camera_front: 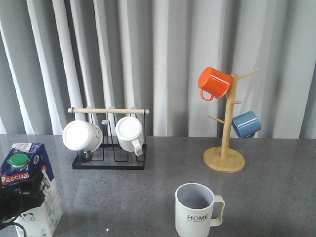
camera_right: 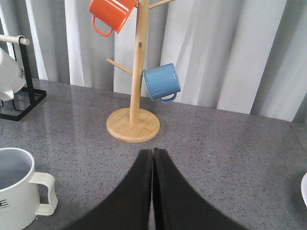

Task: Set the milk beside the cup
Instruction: 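Lift the milk carton with the left gripper toward the HOME mug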

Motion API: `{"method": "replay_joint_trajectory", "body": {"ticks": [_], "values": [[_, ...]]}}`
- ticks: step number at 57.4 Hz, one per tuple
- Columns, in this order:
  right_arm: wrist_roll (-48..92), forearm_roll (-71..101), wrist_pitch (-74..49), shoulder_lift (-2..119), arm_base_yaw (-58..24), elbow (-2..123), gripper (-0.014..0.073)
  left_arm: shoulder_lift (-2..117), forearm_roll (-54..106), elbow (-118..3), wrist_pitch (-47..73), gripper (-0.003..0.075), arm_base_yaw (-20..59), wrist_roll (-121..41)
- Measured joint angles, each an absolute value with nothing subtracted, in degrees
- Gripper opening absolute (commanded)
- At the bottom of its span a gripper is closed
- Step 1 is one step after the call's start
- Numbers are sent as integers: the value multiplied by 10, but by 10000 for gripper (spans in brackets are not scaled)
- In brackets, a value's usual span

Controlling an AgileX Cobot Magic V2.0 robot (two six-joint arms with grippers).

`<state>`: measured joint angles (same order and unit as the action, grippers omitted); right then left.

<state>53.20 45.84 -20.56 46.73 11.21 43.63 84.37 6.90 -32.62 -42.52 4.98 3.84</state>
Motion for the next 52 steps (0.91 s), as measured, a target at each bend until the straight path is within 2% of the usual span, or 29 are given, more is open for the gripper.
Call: {"method": "replay_joint_trajectory", "body": {"ticks": [2,9,18,23,30,52], "values": [[532,458,-206,467,112,436,-9,844,74,-326,-426,536,50,32],[532,458,-206,467,112,436,-9,844,76,-326,-427,388,50,15],[532,458,-206,467,112,436,-9,844,57,-326,-428,159,50,22],[532,458,-206,467,112,436,-9,844,52,-326,-428,92,50,30],[532,458,-206,467,112,436,-9,844,39,-326,-428,62,50,36],[532,458,-206,467,112,436,-9,844,19,-326,-429,62,50,38]]}}
